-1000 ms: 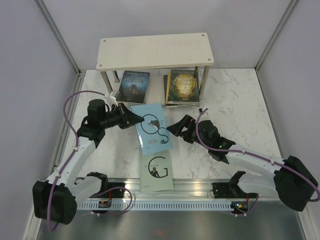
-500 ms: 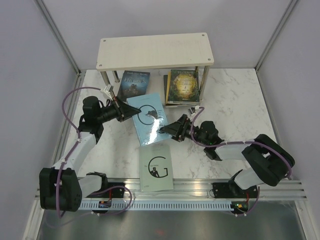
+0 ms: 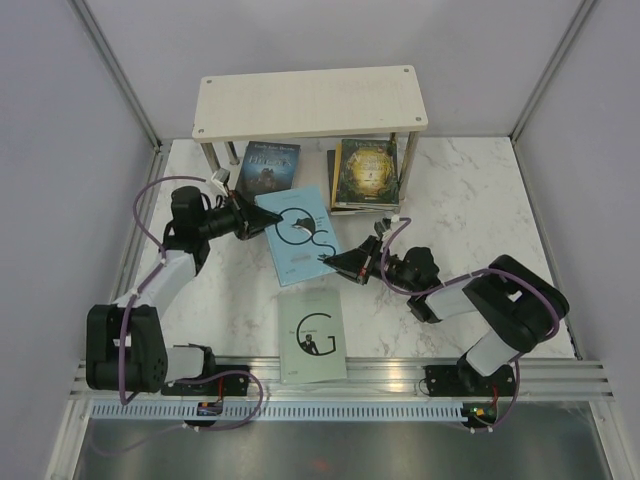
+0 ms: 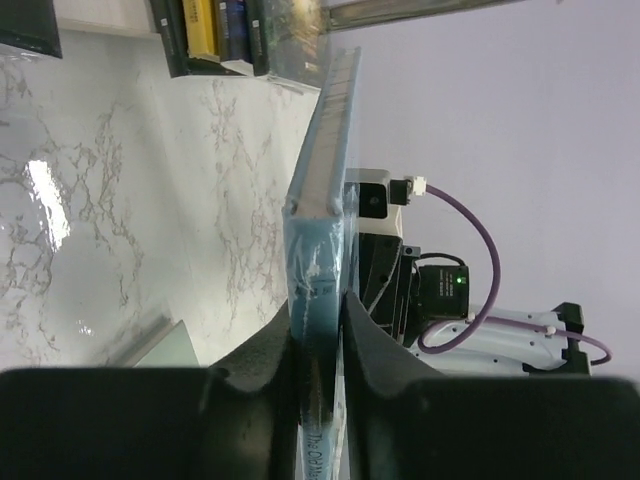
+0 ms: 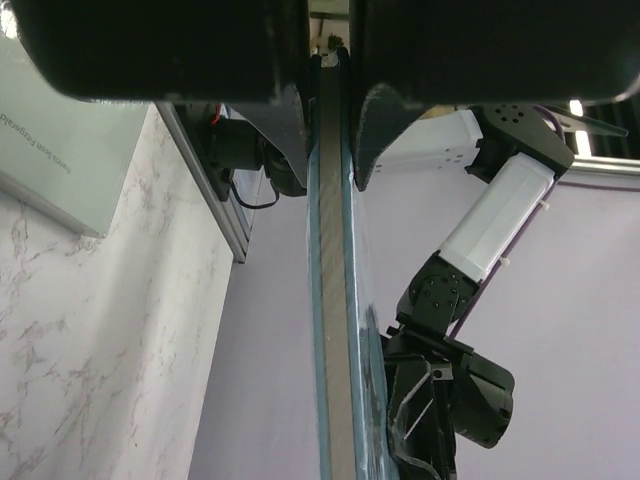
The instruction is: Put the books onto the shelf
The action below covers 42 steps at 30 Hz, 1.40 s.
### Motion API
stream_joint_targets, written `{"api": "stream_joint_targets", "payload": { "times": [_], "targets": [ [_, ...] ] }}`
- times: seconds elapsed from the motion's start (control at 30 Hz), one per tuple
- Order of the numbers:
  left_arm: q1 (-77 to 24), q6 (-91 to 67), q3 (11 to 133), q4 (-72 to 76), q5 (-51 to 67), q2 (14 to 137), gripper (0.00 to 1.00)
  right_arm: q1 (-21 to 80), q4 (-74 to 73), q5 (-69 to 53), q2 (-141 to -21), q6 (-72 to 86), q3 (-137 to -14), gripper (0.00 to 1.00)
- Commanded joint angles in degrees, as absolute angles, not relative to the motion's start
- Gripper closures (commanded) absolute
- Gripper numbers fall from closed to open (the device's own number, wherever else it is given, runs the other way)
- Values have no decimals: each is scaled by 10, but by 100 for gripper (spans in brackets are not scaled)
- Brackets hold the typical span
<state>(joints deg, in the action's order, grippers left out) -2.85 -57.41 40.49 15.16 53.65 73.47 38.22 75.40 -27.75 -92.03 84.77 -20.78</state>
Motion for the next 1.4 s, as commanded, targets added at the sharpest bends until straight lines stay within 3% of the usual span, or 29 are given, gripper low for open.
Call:
{"api": "stream_joint_targets", "payload": {
  "times": [0.0,0.03,0.1,0.13,0.3,0.6,0.93,1.37],
  "targets": [
    [-34,-512,475,96,522,750,75,387,858,-267,-913,843,-224,100],
    [-33,-481,486,28,501,747,61,387,848,-262,-907,839,-225,100],
    [-34,-450,518,-30,439,737,42,387,813,-246,-883,827,-225,100],
    [-34,-422,530,-91,415,724,27,387,800,-239,-875,823,-224,100],
    [-33,-373,587,-219,264,678,0,387,716,-200,-822,802,-235,100],
    [-33,-364,517,-309,100,503,0,388,527,-138,-825,749,-365,100],
    [-33,-363,435,-327,110,401,0,412,417,-24,-996,748,-625,100],
    [-33,-346,418,-351,127,363,0,437,358,77,-1202,794,-843,100]
  ]
}}
